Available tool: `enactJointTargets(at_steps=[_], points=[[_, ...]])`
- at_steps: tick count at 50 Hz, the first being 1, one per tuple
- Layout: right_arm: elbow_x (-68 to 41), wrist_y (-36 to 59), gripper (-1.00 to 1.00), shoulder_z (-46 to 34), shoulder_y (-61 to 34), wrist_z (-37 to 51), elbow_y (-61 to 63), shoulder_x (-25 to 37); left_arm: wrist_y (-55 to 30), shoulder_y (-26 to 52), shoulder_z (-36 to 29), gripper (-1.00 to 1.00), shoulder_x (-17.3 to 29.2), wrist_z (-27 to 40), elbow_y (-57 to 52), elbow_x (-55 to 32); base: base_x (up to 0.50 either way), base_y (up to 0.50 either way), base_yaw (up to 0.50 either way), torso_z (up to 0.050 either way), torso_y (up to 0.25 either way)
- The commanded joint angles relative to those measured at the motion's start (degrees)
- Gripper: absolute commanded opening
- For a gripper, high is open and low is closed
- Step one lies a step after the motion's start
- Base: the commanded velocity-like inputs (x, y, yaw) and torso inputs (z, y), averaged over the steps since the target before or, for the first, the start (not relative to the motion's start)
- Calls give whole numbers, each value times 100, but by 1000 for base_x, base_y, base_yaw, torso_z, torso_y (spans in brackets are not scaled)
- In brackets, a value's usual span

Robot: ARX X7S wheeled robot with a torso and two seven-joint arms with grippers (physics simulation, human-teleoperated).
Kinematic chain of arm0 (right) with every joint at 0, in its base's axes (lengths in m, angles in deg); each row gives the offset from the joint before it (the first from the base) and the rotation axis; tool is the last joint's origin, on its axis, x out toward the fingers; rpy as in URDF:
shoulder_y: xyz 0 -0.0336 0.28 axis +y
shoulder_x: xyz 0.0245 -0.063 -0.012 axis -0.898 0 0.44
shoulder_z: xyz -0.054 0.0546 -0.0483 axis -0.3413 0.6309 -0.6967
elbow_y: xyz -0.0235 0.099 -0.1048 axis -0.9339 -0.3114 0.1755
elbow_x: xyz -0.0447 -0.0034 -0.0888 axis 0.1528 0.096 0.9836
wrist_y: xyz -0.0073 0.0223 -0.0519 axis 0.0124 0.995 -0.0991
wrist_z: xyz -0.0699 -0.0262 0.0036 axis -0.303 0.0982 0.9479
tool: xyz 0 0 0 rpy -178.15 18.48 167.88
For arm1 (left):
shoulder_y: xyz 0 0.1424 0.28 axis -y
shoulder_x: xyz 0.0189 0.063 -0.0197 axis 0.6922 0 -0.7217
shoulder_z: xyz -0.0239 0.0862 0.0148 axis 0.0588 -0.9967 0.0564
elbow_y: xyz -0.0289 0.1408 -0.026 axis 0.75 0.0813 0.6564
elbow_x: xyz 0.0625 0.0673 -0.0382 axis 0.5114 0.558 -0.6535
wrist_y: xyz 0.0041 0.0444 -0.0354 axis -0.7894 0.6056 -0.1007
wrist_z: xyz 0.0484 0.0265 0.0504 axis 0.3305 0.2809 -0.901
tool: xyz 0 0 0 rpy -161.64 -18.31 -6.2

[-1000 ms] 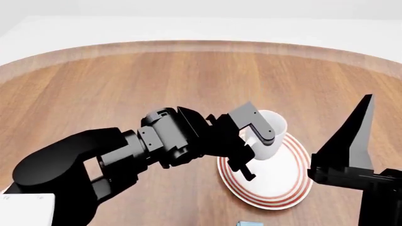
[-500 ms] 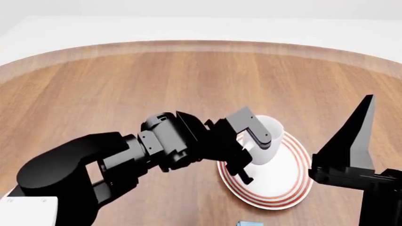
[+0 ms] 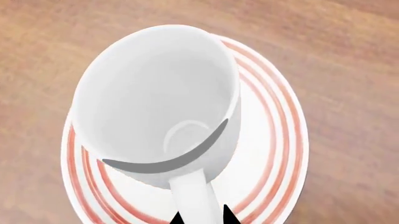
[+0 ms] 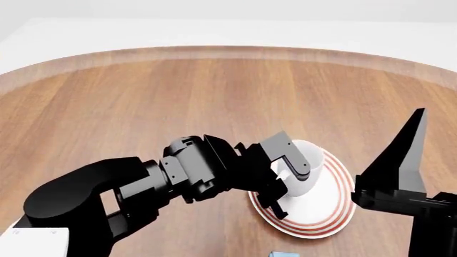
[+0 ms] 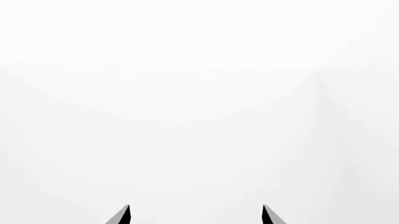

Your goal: Pick up the white mug and put it on the plate, and put the chocolate pudding to the right of the plate.

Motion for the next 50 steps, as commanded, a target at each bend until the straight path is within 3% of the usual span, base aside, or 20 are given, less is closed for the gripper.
enactJointTargets(at_steps=[1, 3, 4, 30, 44, 50], points=[[127, -95, 100, 106, 12, -139, -25, -89, 116, -59, 203, -100, -121, -23, -8, 174, 0, 0, 0, 0, 0], [130, -106, 100, 97, 15, -142, -34, -89, 91, -70, 209, -100, -121, 15, 46, 186, 0, 0, 0, 0, 0], [128, -110, 100, 97, 15, -140, -36, -89, 94, -76, 207, 100, -121, 18, 39, 201, 0, 0, 0, 0, 0], [141, -77, 100, 82, 13, -101, -2, -60, 28, -207, 214, 100, -121, 108, -61, 274, 0, 0, 0, 0, 0], [233, -30, 100, 32, 18, -92, 89, -39, -12, 126, 250, 100, -119, 320, -124, -46, 0, 0, 0, 0, 0], [280, 67, 100, 35, 28, -74, 207, -9, -126, 264, 320, 100, 205, 594, -693, -136, 0, 0, 0, 0, 0]])
